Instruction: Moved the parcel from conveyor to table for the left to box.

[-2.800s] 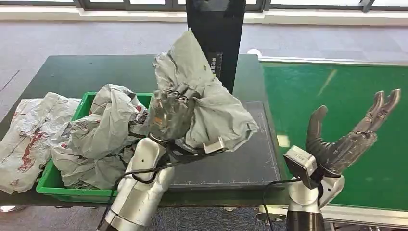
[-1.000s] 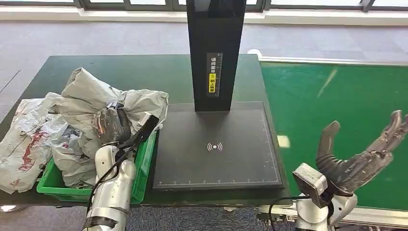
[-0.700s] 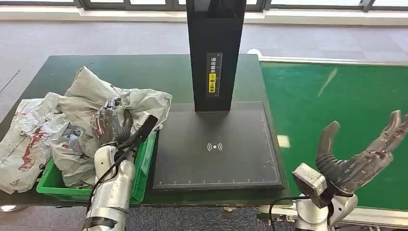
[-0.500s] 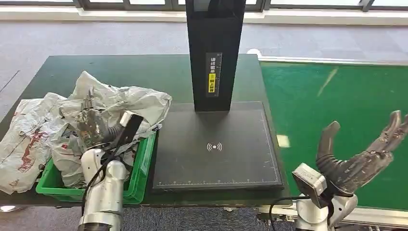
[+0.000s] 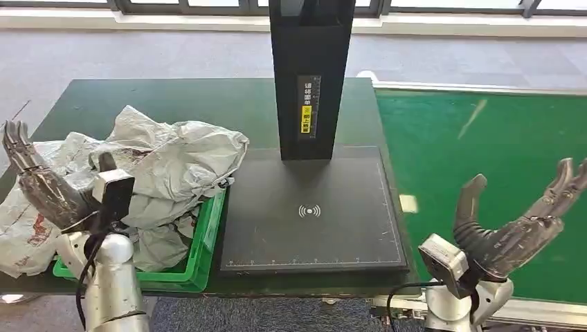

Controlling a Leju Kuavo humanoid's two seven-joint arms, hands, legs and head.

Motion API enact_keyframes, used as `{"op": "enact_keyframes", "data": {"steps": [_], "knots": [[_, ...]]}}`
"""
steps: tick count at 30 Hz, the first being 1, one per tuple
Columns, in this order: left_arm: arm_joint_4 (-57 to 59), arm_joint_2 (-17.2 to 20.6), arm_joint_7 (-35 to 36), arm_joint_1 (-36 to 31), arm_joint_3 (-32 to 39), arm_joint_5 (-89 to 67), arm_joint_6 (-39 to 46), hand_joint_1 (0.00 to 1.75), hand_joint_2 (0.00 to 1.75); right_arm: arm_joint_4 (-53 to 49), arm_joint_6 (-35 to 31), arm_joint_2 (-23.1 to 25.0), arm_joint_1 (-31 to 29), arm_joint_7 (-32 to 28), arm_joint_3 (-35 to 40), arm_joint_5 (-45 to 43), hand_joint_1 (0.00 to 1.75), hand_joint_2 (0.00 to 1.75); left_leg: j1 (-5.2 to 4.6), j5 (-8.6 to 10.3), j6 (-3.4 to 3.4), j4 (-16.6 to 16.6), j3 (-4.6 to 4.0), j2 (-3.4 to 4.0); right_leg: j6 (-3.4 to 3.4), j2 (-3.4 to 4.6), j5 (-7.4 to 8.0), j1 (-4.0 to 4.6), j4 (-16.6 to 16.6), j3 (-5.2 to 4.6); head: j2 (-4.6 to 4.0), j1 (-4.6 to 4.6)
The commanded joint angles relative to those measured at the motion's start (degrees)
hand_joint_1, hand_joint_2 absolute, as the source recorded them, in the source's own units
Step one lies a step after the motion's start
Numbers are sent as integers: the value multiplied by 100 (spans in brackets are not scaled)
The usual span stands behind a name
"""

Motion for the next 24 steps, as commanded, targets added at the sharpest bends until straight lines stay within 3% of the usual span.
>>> {"op": "enact_keyframes", "data": {"steps": [1, 12, 14, 15, 16, 17, 18, 19, 20, 21, 24], "knots": [[-264, -44, -688, 278, 231, 1228, -17, 0, 0, 330, 2, 231, 61, 2, -347, 2, 0, 175, 3, -6, 2, -17, 34, 10, -3, 11, -2, 4, -20, 31, -2, 2], [-301, -44, -688, 289, 216, 1248, -17, 0, 0, 318, 2, 229, 78, 2, -341, -1, 0, 175, 1, -4, 3, -16, 29, 3, -3, 3, -3, 2, -17, 28, -2, 0], [-740, -44, -313, 535, -368, 1582, -17, 0, 0, 299, 2, 204, 62, 2, -310, -50, 0, 175, 2, -5, 3, -19, 35, 3, -4, 3, -4, 4, -21, 35, -2, 0], [-525, -44, -688, 610, -516, 2106, -17, 0, 0, 321, 2, 208, 116, 2, -324, -35, 0, 175, 3, -5, 2, -11, 21, 1, -2, 1, -3, 4, -13, 22, 0, 2], [-523, -44, -688, 732, -1121, 2516, -17, 0, 0, 267, 2, 158, 199, 2, -253, -107, 0, 175, 3, -8, 3, -8, 22, 0, -1, 0, -6, 4, -12, 23, -2, 0], [-510, -44, -688, 863, -1615, 2852, -17, 0, 175, 237, 2, 146, 266, 2, -163, -165, 0, 175, 6, -13, 6, -17, 42, -2, -3, -3, -12, 7, -23, 45, -2, 2], [-540, -44, -688, 961, -1846, 3010, -17, 0, 175, 270, 2, 99, 294, 2, -81, -230, 0, 175, 3, -4, 5, -16, 29, -23, 0, -23, -10, 5, -22, 38, -2, 0], [-338, -44, -688, 1068, -2739, 3452, -17, 0, 175, 375, 2, -31, 406, 2, 180, -386, 0, 175, 2, 0, 4, -11, 18, -33, 1, -31, -9, 3, -15, 27, -2, 0], [-268, -42, -688, 1086, -2987, 3886, -560, 0, 175, 489, 142, -154, 484, 2, 425, -601, 0, 175, 2, 2, 5, -11, 16, -43, 2, -41, -10, 3, -17, 28, -2, 0], [-192, -44, -688, 1094, -3067, 4331, -1385, 0, 175, 486, 743, -222, 537, 2, 616, -909, 0, 175, 4, 3, 8, -15, 24, -64, 3, -64, -15, 6, -27, 44, 0, 0], [46, -44, -688, 1138, -3458, 4891, -3209, 0, 175, 666, 2065, -325, 472, 2, 1361, -1532, 0, 175, 4, 0, 8, -22, 34, -38, 3, -40, -7, 7, -37, 46, 0, -4]]}}
